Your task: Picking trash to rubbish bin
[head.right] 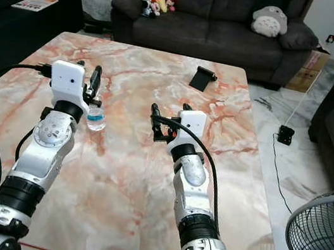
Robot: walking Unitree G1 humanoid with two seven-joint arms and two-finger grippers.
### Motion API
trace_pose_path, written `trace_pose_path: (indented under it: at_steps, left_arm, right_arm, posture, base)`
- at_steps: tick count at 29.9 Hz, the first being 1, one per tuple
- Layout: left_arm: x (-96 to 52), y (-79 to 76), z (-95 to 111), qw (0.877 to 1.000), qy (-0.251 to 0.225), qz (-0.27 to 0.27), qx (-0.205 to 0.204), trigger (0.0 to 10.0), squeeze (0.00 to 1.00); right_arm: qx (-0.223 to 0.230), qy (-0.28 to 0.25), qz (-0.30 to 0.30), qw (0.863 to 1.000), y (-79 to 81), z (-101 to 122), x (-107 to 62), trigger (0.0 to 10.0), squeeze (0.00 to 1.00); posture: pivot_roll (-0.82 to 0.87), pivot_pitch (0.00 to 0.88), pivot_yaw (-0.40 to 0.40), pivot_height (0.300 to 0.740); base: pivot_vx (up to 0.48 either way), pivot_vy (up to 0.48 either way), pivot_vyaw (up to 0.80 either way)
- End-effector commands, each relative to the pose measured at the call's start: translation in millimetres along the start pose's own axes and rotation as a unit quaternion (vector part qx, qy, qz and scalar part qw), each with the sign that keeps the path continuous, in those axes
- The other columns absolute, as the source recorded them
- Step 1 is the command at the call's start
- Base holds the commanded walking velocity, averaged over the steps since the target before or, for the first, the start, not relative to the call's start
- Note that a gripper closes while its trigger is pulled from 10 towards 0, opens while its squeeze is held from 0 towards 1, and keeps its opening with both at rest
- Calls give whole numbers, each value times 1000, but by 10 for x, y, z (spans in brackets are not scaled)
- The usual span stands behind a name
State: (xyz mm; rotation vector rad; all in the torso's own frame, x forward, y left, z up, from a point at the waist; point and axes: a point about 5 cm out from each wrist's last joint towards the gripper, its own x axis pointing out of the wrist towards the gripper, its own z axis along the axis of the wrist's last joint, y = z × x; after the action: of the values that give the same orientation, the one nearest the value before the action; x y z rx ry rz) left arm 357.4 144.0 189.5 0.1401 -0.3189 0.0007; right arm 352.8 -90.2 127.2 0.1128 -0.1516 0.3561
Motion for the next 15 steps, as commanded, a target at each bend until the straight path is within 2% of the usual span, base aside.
trace_pose_path:
  at_steps: [1,2,3,10,15]
  left_arm:
    - [58,81,-27,1000,13,7,12,10000,0]
    - [77,113,-46,1000,19,9,12,10000,0]
    - [103,149,-61,1000,25,10,7,10000,1000]
    - [230,214,-91,999,42,-2,28,10000,1000]
    - [302,190,-110,998,56,-17,31,10000,1000]
  right_arm:
    - [-1,-8,1,1000,2,44,17,10000,0]
    - [-1,-8,1,1000,1,43,15,10000,0]
    - [-2,-7,1,1000,-2,40,12,10000,0]
    - [-2,-7,0,1000,-6,33,-6,10000,0]
    - [-1,-6,0,1000,5,19,-23,10000,0]
  posture:
    - [22,31,-9,740]
    - [22,31,-9,740]
    - [22,31,-9,740]
    - [16,40,-8,740]
    - [10,48,-11,740]
  base:
    - [0,0,0]
    - [0,0,0]
    - [0,0,0]
    - [0,0,0]
    - [0,0,0]
